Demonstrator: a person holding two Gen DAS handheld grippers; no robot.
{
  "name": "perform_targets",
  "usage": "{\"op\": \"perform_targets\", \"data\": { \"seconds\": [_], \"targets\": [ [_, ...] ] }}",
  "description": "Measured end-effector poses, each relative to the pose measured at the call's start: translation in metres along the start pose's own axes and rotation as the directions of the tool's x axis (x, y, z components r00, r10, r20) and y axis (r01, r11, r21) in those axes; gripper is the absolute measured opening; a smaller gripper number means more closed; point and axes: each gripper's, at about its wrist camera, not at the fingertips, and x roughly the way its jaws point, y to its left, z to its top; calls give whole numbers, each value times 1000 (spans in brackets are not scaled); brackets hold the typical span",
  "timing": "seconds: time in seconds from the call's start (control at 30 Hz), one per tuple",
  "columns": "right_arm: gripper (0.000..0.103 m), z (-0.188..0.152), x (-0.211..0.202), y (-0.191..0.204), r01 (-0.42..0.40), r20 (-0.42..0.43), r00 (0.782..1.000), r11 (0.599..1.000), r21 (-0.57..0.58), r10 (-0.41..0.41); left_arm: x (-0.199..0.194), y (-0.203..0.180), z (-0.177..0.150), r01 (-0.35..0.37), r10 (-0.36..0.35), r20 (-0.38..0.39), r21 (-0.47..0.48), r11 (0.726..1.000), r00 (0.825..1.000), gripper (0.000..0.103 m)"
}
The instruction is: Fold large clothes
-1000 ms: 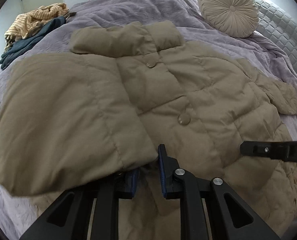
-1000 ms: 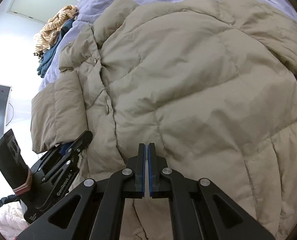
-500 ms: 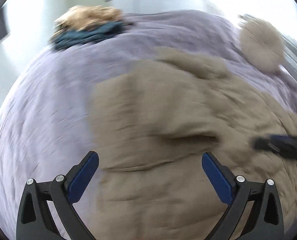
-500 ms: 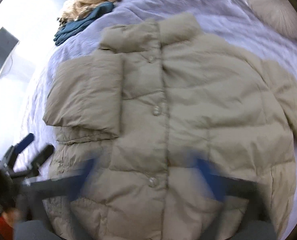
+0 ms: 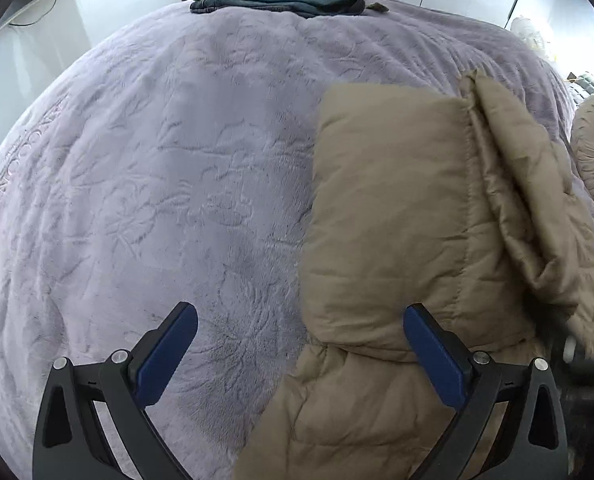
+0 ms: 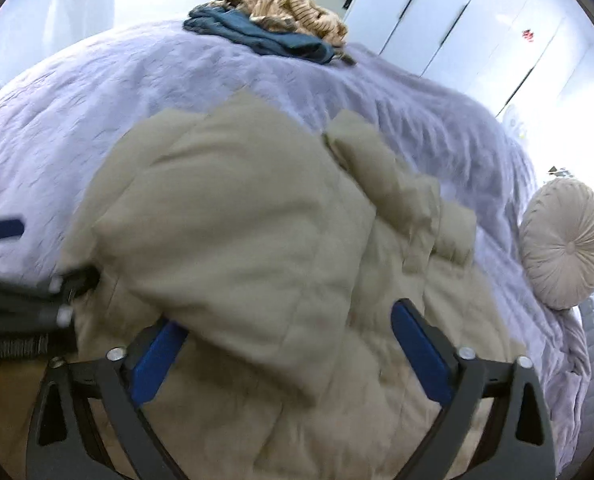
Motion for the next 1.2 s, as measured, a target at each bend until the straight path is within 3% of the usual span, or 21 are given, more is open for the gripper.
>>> {"op": "perform_targets", "data": {
  "seconds": [0.07,0.17,0.23,0.33,0.37,0.47,0.53,0.6,0.67,0.73,0.83,0.93,1.03,1.1,1.17,1.2],
  "targets": [
    [10,5,-2,-7,-44,10,999,997,62,44,4,-1,0,5,-5,-7,4,1000,1000,103],
    [9,-3,-5,-54,-156,26,987,937,312,156,4,-2,3,18,-18,-15,22,1000,1000,103],
    [9,-23,-3,-95,-230,45,969,828,512,242,1,1,9,49,-49,-12,29,998,999,103],
    [9,-67,21,-144,-268,42,929,588,763,368,-5,9,20,78,-77,-5,37,996,997,103],
    [9,-85,33,-157,-268,49,909,490,830,415,-6,14,23,82,-81,-3,35,996,997,103],
    [9,-115,50,-171,-271,84,874,337,902,479,-5,24,41,122,-122,-6,-6,992,992,103],
    [9,-123,53,-173,-288,116,857,278,917,503,5,29,58,164,-165,-17,-57,985,986,103],
    [9,-129,56,-173,-303,154,835,209,930,528,27,30,75,240,-249,-67,-123,963,966,103],
    [9,-133,58,-172,-307,170,819,169,936,548,41,22,85,276,-290,-85,-150,950,953,103],
    [9,-132,59,-169,-304,156,814,182,935,560,41,2,92,171,-173,-31,-37,985,985,98],
    [9,-123,60,-165,-312,124,814,247,918,567,48,-7,92,20,-21,10,67,998,1000,98],
    [10,-115,65,-163,-310,91,822,308,900,562,58,6,96,6,-5,-33,28,1000,999,98],
    [13,-108,61,-164,-308,53,808,344,887,587,44,12,99,9,-8,-26,11,1000,1000,98],
    [29,-105,47,-167,-311,12,809,410,858,587,26,12,100,12,-12,10,39,999,1000,98],
    [66,-108,30,-173,-308,-12,822,461,832,570,10,12,102,-4,0,49,66,998,999,98],
    [67,-111,20,-177,-289,-28,840,490,822,542,4,13,100,-5,1,60,71,997,998,98]
  ]
}}
